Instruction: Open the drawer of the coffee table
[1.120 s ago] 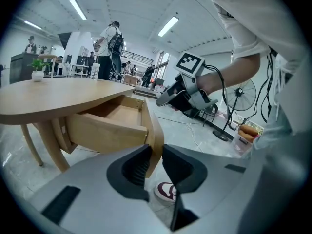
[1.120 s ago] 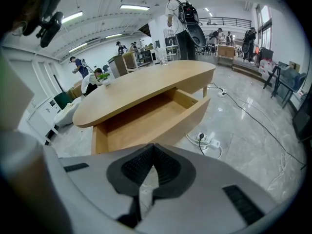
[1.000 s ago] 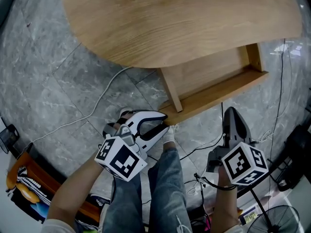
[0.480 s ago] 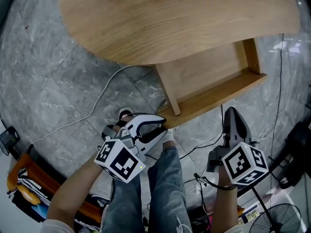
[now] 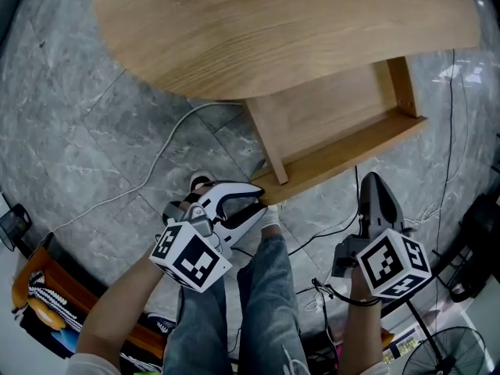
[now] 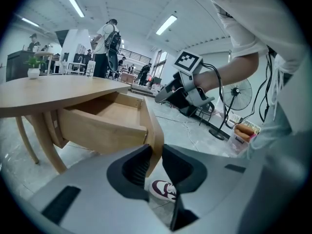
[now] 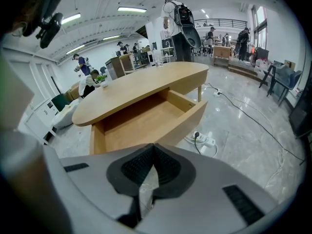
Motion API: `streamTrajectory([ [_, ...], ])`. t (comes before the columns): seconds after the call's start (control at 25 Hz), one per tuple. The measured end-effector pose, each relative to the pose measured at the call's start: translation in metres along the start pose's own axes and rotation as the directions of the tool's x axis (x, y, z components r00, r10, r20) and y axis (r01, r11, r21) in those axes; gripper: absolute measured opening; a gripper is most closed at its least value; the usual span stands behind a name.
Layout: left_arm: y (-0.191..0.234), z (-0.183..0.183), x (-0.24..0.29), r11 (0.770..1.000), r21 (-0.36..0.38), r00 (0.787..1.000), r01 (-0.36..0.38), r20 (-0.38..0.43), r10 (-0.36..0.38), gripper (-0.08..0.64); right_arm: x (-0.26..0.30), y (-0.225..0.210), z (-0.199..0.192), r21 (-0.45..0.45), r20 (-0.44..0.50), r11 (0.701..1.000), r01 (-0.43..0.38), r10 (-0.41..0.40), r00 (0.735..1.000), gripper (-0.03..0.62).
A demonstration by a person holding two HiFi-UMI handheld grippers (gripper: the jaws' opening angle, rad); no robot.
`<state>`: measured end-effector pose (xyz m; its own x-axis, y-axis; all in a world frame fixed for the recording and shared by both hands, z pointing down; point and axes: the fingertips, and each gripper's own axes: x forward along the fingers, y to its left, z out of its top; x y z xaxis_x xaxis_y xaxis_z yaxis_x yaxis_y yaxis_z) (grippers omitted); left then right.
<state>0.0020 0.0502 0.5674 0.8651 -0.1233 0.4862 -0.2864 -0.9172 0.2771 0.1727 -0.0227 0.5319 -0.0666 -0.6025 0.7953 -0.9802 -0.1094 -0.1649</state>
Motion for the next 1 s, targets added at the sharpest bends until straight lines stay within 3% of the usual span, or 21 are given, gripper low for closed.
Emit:
streamTrajectory([
  [0.32,-0.015,-0.001,0.003,0.999,0.011,0.999,0.046,-0.002,-0.046,0.074,0.001,-0.003,-0.002,0.010,0.003,1.000,0.006,-0.006,1.000,0.000],
  [1.0,-0.008,-0.034,0.014,0.998,0.012,0.995,0.055,-0.089,-0.053,0.078,0.006,-0.010,-0.012,0.028,-0.008,1.000,0.007,-0.006,1.000,0.000],
])
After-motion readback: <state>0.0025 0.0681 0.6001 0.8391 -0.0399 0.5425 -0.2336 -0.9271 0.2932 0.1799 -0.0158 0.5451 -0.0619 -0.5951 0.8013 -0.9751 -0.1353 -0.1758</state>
